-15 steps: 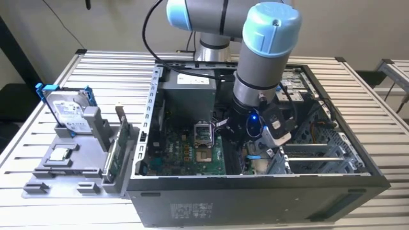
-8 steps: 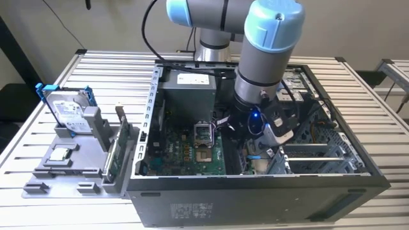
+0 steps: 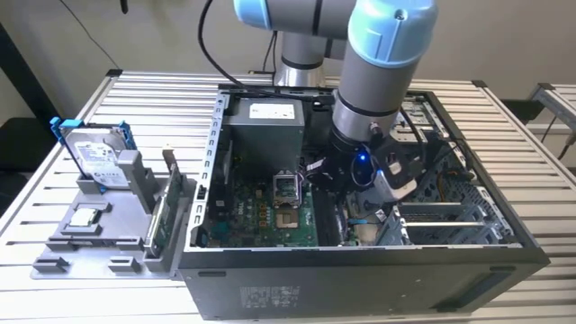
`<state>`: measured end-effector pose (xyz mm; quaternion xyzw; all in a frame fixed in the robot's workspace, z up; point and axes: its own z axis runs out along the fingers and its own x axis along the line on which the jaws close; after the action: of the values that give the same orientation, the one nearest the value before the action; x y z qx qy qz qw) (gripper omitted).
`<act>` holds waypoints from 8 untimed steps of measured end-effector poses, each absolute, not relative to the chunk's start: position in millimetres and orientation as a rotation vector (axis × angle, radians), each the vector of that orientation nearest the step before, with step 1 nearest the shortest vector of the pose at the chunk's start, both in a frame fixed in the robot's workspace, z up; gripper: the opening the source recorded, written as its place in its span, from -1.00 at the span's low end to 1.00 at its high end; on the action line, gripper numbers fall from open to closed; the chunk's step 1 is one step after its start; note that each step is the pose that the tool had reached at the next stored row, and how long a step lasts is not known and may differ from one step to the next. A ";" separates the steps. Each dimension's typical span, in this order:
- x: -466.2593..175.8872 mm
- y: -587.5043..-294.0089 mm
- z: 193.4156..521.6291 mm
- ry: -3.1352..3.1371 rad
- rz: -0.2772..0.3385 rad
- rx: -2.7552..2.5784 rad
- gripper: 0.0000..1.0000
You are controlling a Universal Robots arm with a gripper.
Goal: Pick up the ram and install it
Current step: 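Insert the ram into the slot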
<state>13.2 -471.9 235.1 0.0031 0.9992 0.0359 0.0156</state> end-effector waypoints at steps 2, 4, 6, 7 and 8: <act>13.2 -472.9 235.1 3.107 0.167 0.011 -0.71; 13.4 -476.7 235.1 3.107 0.193 0.011 -0.71; 13.6 -480.5 234.3 3.107 0.202 0.011 -0.71; 13.6 -481.9 233.6 3.107 0.207 0.012 -0.71; 13.6 -482.4 233.0 3.107 0.213 0.012 -0.71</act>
<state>13.6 -482.4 233.0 0.0039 0.9976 0.0684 0.0137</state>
